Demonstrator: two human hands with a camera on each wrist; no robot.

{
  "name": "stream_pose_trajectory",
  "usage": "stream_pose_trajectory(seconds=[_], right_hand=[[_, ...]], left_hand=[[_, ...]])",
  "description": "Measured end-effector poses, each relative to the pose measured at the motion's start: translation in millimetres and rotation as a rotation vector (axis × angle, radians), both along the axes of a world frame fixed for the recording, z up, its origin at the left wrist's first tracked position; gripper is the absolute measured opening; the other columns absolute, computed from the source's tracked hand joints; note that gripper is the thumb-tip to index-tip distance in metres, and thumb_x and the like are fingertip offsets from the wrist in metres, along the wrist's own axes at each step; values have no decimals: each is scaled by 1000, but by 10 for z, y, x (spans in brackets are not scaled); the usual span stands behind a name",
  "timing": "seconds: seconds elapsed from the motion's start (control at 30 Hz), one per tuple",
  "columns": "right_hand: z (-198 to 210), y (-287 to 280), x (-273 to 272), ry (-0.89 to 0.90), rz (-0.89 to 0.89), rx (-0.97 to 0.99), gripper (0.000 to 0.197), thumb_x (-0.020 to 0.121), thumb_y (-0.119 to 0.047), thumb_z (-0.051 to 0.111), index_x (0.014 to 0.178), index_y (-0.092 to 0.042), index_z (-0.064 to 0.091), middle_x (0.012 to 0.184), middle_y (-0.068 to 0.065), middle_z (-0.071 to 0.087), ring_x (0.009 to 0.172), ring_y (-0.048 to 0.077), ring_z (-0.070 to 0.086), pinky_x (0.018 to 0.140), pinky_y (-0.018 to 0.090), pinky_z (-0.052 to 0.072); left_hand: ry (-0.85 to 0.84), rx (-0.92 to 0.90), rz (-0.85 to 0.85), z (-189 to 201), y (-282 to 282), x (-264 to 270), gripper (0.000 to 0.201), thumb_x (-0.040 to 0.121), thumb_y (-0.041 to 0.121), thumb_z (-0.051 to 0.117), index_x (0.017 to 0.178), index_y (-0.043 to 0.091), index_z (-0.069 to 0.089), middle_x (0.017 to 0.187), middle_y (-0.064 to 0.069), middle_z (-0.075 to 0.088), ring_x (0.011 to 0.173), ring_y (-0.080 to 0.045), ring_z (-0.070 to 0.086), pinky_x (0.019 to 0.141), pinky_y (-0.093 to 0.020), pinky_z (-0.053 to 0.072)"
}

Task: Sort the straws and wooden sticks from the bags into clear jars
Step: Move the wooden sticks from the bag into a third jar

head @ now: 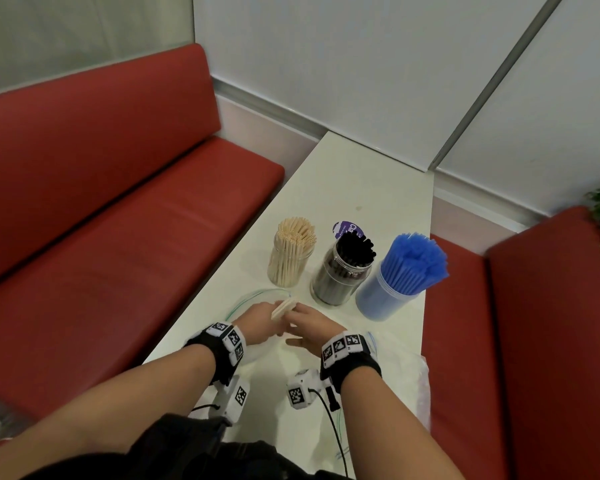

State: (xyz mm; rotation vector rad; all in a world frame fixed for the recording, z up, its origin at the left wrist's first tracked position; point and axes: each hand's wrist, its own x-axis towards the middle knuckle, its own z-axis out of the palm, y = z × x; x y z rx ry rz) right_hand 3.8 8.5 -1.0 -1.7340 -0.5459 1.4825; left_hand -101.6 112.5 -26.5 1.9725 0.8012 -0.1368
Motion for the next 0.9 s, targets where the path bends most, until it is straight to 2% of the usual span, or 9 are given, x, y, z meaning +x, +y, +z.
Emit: stream_pose_trajectory(seconds=[0.13, 0.27, 0.33, 0.43, 0.53, 0.6, 0.67, 0.77, 0.9], right_hand=[[41, 118, -2, -132, -45, 135, 51, 83, -56, 71, 106, -11, 67, 82, 17, 70, 76, 27, 53, 69, 31, 39], [185, 250, 107, -392, -201, 151, 67, 83, -59, 67, 98, 6, 68, 68, 20, 68, 56, 26, 59, 55, 35, 44], [282, 304, 197, -452, -252, 140, 72, 79, -62, 66, 104, 5, 68, 61, 13, 63, 49, 21, 57, 54, 33, 47], [534, 320, 290, -367, -251, 246, 53, 84, -60, 57, 100, -15, 80, 60, 11, 66, 46, 21, 57, 53, 30, 48], [816, 332, 362, -212, -323, 397, 41, 95, -45, 57, 72, -20, 79, 86, 13, 78, 73, 36, 73, 68, 41, 57], [958, 375, 394, -97, -437, 492, 42, 97, -37, 60, 62, -18, 71, 78, 16, 75, 83, 39, 74, 79, 46, 59], [1094, 423, 448, -26, -551, 595, 41, 99, -34, 61, 62, -15, 65, 63, 12, 65, 73, 34, 73, 78, 44, 60], [1332, 470, 515, -33, -604, 688, 39, 100, -34, 61, 67, -13, 58, 57, 6, 53, 65, 27, 71, 85, 49, 59], [1481, 527, 439, -136, -525, 728, 32, 95, -30, 68, 72, -11, 58, 58, 6, 54, 65, 26, 70, 93, 53, 57]], left_hand=[[-139, -123, -13, 238, -35, 143, 12, 83, 33, 55, 76, 25, 61, 61, -1, 63, 37, -7, 43, 38, -18, 33], [-336, -375, 63, 390, -20, 252, 12, 83, 4, 53, 94, 6, 57, 59, -9, 55, 39, -13, 40, 39, -21, 31], [-346, -466, 82, 473, 22, 297, 23, 85, 6, 55, 107, 5, 53, 60, -8, 55, 40, -12, 39, 39, -21, 30], [-359, -577, 20, 603, 108, 357, 22, 88, 13, 61, 103, 25, 50, 59, -3, 54, 42, -11, 35, 40, -21, 29], [-349, -640, -56, 694, 213, 382, 21, 86, 36, 69, 84, 21, 55, 56, -1, 40, 42, -12, 28, 41, -23, 25], [-320, -681, -89, 721, 297, 356, 45, 82, 62, 66, 79, 17, 60, 55, 3, 34, 42, -10, 26, 40, -22, 25], [-334, -751, -70, 714, 365, 336, 65, 80, 78, 52, 85, 14, 63, 57, 3, 33, 41, -9, 25, 38, -21, 25], [-373, -884, 138, 704, 387, 347, 72, 85, 78, 38, 88, 11, 65, 59, 2, 39, 41, -9, 31, 35, -20, 26], [-465, -1153, 397, 694, 314, 429, 57, 95, 57, 49, 99, 2, 67, 75, -6, 64, 59, -13, 64, 51, -21, 55]])
